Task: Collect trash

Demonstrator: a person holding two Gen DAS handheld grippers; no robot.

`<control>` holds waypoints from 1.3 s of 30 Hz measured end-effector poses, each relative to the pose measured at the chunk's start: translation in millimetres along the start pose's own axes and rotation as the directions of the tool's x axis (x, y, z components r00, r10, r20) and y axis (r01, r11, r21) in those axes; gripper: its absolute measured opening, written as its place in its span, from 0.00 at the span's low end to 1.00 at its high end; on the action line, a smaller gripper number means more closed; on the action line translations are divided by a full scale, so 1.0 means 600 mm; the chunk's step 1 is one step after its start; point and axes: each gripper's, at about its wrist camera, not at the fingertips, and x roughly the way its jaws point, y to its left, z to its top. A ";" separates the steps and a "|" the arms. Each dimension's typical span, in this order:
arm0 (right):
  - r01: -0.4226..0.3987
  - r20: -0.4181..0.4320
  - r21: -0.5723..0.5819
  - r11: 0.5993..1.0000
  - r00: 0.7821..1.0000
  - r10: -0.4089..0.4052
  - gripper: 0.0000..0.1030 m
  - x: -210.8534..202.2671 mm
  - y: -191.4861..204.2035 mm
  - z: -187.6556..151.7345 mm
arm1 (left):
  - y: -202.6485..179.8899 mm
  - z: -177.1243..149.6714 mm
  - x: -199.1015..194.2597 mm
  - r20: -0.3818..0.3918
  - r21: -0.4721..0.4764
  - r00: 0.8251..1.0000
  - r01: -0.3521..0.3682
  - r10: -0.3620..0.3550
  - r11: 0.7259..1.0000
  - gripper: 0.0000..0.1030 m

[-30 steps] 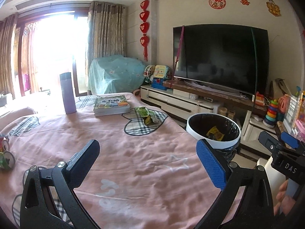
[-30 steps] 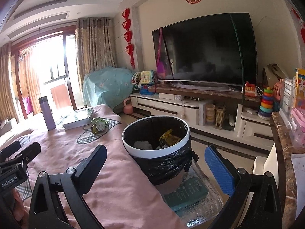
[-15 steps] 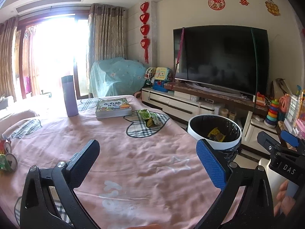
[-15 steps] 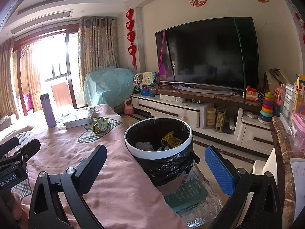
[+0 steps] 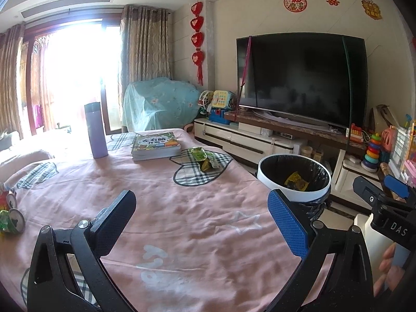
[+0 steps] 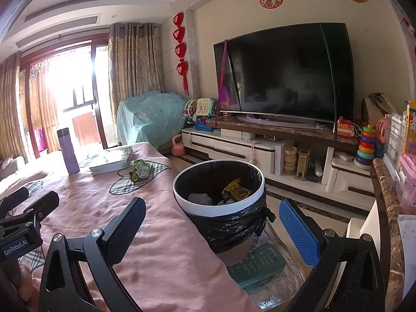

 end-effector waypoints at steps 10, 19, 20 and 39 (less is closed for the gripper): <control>-0.013 0.005 0.003 1.000 1.000 0.013 1.00 -0.004 0.000 0.002 | 0.001 -0.003 -0.003 0.006 0.006 1.000 0.001 -0.001 1.000 1.00; -0.017 0.009 0.005 1.000 1.000 0.017 1.00 -0.006 -0.001 0.003 | 0.001 -0.002 -0.003 0.002 0.013 1.000 0.004 -0.004 1.000 1.00; -0.018 0.010 0.006 1.000 1.000 0.018 1.00 -0.007 -0.001 0.004 | 0.000 -0.002 -0.003 0.002 0.014 1.000 0.004 -0.004 1.000 1.00; -0.020 0.013 0.006 1.000 1.000 0.020 1.00 -0.008 0.001 0.006 | 0.003 0.000 -0.001 -0.004 0.024 1.000 0.017 -0.017 1.000 1.00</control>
